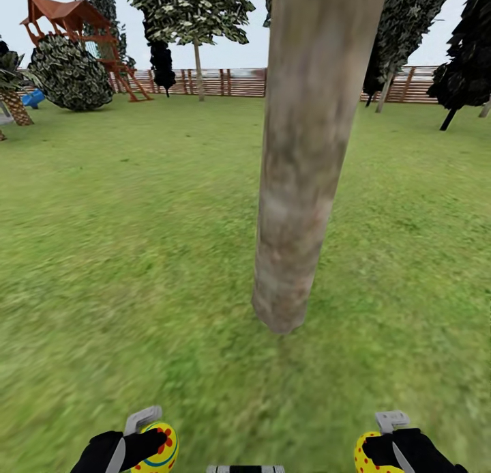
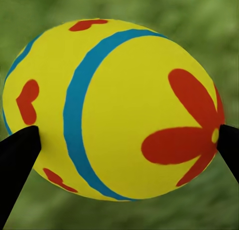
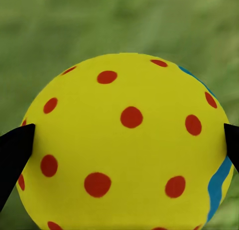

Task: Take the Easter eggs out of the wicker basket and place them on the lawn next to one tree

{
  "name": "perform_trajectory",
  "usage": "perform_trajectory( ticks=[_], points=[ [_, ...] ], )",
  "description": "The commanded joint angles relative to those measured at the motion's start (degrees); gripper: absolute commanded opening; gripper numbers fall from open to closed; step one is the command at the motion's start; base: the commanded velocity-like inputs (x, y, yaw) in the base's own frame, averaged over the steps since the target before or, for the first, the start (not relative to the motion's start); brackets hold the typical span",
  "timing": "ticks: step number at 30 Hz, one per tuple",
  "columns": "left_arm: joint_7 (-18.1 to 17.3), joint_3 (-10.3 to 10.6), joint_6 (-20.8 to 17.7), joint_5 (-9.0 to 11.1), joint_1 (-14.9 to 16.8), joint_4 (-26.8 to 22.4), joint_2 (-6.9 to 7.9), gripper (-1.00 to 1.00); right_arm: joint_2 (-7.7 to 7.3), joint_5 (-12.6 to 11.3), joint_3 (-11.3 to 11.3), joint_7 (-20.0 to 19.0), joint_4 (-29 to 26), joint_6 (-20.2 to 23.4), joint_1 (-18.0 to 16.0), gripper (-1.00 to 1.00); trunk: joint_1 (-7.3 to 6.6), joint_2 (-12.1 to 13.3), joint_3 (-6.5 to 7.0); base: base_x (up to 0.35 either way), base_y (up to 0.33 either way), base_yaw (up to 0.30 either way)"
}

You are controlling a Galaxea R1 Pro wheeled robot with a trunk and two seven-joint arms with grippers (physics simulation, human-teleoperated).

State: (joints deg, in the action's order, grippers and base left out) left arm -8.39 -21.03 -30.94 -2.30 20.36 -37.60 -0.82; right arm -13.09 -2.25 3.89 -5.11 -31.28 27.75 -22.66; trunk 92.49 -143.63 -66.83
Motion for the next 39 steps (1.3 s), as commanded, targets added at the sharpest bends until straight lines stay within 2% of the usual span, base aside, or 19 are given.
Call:
perform_trajectory(
  ticks=[1,15,19,27,36,37,38,39],
  points=[
    [-0.4,-0.4,-0.3,-0.2,0.0,-0.1,-0.07,-1.0,-0.04,-0.2,0.3,0.0,-0.1,0.3,0.0,-1.0,0.01,0.0,-0.28,0.0,0.0,0.0],
    [-0.4,-0.5,-0.3,-0.3,0.0,-0.1,-0.05,-1.0,-0.01,-0.1,0.4,0.0,-0.1,0.3,0.0,-1.0,0.37,-0.2,-3.38,0.0,0.0,0.0],
    [-0.4,-0.7,-0.3,-0.3,0.0,-0.1,0.13,-1.0,-0.01,-0.1,0.4,0.0,-0.1,0.3,0.0,-1.0,0.37,-0.2,-3.38,0.0,0.0,0.0],
    [-0.4,-0.8,-0.2,-0.3,0.0,-0.1,0.13,-1.0,0.1,-0.1,0.4,0.0,-0.1,0.3,0.0,-1.0,0.58,-0.3,-5.15,0.0,0.0,0.0],
    [-0.4,-0.9,0.7,-0.3,0.0,-0.1,0.12,-1.0,0.52,-0.1,0.4,0.0,-0.1,0.2,0.0,-1.0,0.58,-0.3,-5.15,0.0,0.0,0.0],
    [-0.4,-0.9,0.7,-0.3,0.0,-0.1,0.12,1.0,0.49,-0.1,0.4,0.0,-0.1,0.2,0.0,-1.0,0.58,-0.3,-5.15,0.0,0.0,0.0],
    [-0.4,-1.0,0.7,-0.3,0.0,-0.1,0.12,1.0,0.46,-0.1,0.4,0.0,-0.1,0.2,0.0,1.0,0.58,-0.3,-5.17,0.0,0.0,0.0],
    [-0.4,-1.0,0.7,-0.3,0.0,-0.2,0.14,1.0,0.45,-0.2,0.3,0.0,-0.1,0.2,0.0,1.0,0.58,-0.3,-5.18,0.0,0.0,0.0]
  ],
)
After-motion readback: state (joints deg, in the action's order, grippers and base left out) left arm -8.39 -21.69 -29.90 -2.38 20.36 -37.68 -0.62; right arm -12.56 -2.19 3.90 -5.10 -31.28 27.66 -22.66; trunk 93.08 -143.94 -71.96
